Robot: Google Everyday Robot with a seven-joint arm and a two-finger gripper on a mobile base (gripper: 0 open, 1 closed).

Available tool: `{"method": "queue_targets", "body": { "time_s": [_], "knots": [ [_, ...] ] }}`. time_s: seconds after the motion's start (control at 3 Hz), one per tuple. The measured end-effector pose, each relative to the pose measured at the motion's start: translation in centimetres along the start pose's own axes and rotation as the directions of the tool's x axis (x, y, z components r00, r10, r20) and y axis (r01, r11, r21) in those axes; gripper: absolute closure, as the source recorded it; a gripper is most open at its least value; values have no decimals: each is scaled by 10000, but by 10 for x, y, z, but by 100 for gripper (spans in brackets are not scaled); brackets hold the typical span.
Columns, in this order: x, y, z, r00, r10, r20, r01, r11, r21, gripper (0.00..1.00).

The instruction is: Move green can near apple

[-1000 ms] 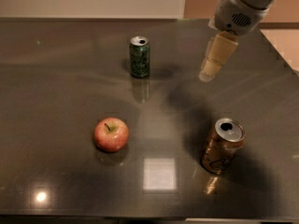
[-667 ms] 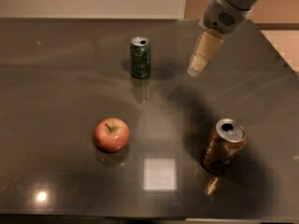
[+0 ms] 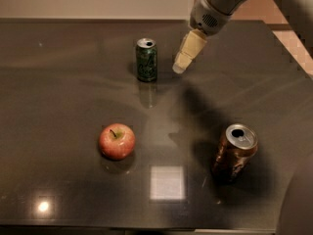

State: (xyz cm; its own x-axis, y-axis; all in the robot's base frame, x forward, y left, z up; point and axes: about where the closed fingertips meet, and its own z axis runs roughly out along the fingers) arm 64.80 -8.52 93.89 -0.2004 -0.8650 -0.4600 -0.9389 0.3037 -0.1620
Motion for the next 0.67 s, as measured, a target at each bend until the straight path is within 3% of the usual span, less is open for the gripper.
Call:
{"method": "queue_targets", "body": {
  "time_s": [0.67],
  "knots": [
    [-39, -16, 45, 9958, 103, 907, -63, 9990, -442, 0]
  ]
}}
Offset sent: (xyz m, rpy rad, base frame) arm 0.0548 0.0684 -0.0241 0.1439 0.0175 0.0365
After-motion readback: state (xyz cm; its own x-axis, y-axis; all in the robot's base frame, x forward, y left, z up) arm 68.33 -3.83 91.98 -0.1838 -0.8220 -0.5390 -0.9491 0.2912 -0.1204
